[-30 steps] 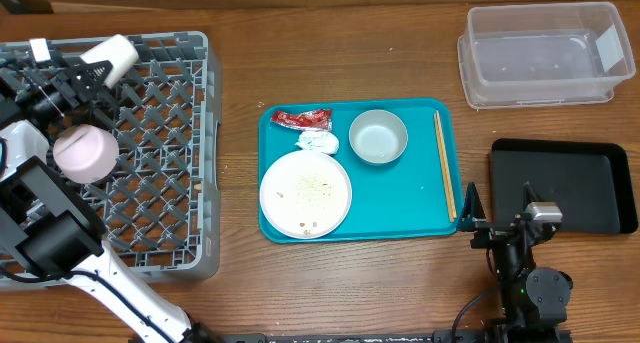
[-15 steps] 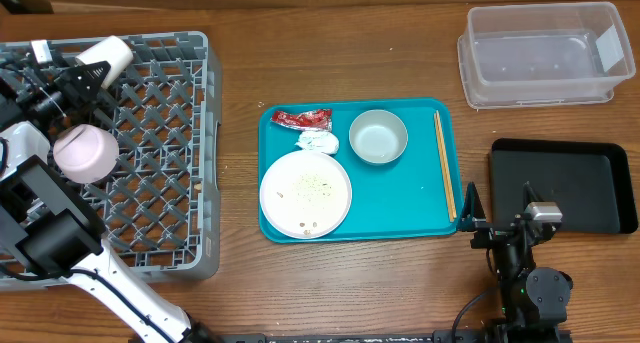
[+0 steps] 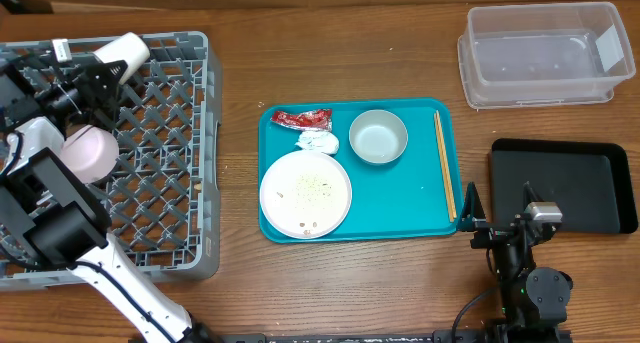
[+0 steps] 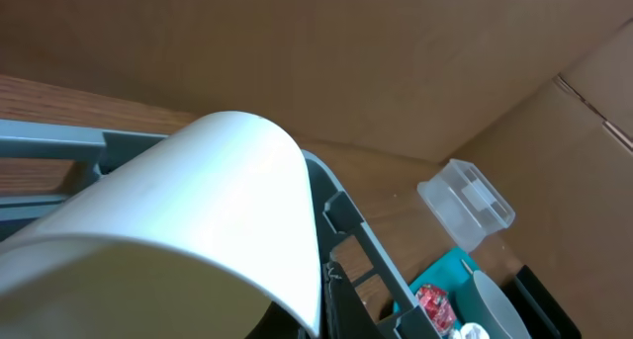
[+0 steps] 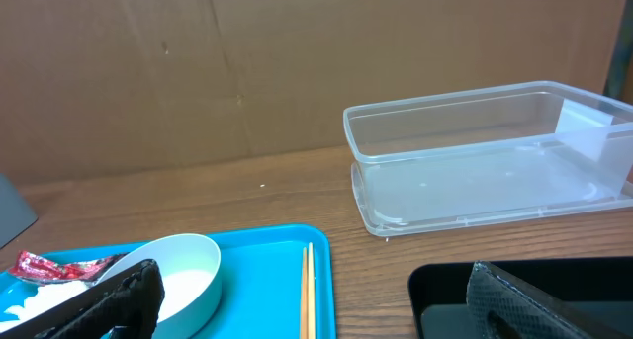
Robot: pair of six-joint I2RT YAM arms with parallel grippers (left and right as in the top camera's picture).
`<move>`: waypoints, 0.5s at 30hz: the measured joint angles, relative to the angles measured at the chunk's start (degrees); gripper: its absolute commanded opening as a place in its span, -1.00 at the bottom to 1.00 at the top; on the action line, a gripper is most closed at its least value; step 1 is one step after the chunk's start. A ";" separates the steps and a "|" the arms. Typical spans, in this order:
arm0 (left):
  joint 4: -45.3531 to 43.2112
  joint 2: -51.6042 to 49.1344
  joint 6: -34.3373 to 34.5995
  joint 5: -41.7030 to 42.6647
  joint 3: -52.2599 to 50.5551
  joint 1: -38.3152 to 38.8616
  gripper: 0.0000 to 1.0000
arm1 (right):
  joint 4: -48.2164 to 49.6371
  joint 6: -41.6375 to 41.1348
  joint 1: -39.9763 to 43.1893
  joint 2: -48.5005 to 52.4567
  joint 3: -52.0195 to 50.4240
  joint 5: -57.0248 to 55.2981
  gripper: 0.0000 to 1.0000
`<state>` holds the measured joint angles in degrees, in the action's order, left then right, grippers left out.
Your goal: Sort waste into correct bins and load items into the dishwasher
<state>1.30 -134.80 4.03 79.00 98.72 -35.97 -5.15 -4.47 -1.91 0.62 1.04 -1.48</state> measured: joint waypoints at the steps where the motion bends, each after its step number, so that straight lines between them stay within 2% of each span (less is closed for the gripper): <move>1: -0.02 -0.02 0.02 0.07 0.00 0.00 -0.92 | 0.02 -0.02 0.00 0.00 0.00 0.02 1.00; 9: 0.02 -0.02 1.99 -0.02 0.00 -2.34 -0.90 | 0.02 -0.02 0.00 0.00 0.00 0.02 0.99; 12: 1.03 -0.04 2.67 -0.42 0.00 -3.58 -0.53 | -0.02 -0.02 0.00 0.00 0.02 0.02 0.99; 13: 1.68 -0.15 3.26 -0.81 0.00 -3.85 -0.47 | 0.04 -0.02 0.00 0.00 0.00 0.00 0.99; 15: 2.21 -0.44 3.54 -1.42 0.00 -4.22 -0.14 | 0.00 0.00 0.00 0.00 0.00 0.00 0.99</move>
<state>3.51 -135.24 7.57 77.58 98.72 -40.18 -5.15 -4.47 -1.91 0.62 1.04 -1.48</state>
